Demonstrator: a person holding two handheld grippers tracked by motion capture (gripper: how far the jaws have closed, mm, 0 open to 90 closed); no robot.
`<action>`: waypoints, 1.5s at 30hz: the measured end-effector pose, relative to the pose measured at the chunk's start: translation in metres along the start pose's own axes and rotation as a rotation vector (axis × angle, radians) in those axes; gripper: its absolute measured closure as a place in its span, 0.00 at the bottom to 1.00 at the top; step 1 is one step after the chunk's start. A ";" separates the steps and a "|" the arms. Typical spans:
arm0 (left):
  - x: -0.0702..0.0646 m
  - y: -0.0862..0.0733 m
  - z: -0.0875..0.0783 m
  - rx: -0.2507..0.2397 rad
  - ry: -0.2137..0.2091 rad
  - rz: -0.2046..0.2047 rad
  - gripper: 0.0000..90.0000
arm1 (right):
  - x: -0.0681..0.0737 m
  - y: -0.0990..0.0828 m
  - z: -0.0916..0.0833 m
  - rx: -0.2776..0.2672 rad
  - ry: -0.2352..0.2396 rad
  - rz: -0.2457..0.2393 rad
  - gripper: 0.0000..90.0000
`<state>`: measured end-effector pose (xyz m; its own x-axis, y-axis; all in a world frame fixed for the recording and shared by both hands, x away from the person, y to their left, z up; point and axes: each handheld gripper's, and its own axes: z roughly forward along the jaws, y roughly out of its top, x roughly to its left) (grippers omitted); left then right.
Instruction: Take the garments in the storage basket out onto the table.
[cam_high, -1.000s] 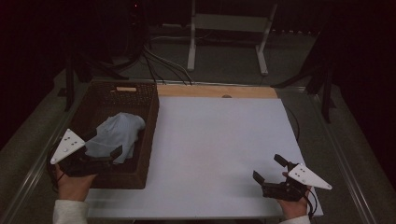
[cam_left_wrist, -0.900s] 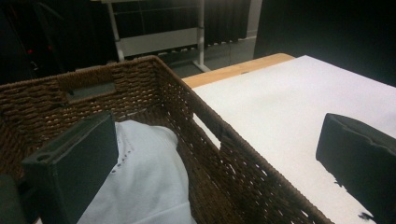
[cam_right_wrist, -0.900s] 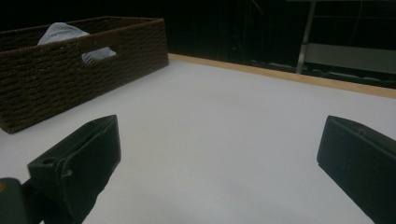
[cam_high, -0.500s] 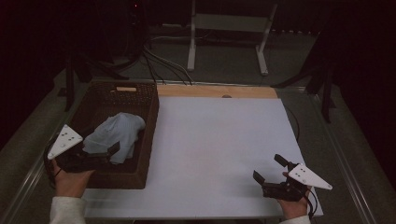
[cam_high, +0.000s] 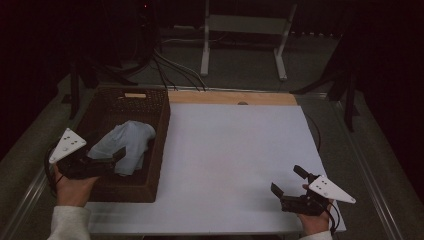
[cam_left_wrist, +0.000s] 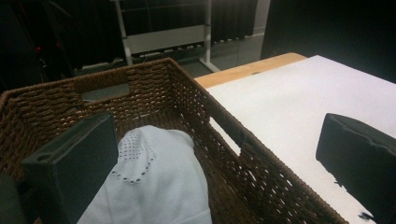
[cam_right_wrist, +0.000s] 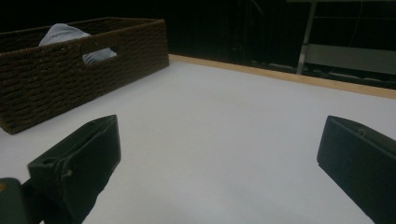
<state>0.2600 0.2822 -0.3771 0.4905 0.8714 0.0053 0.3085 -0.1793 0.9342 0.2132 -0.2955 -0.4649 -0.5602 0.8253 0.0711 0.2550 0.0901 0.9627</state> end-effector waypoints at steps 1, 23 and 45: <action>0.000 0.000 0.000 0.000 0.000 -0.001 0.00 | 0.000 0.000 0.000 0.001 0.000 0.000 0.00; 0.012 -0.002 0.015 0.056 0.017 -0.009 0.00 | 0.000 0.000 0.000 0.002 0.001 -0.003 0.00; 0.024 0.000 0.030 0.100 0.025 -0.020 0.00 | 0.000 0.000 0.001 0.001 0.003 0.000 0.00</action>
<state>0.2960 0.2894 -0.3872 0.4635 0.8861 -0.0026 0.3983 -0.2057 0.8939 0.2138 -0.2952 -0.4652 -0.5623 0.8238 0.0723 0.2562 0.0904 0.9624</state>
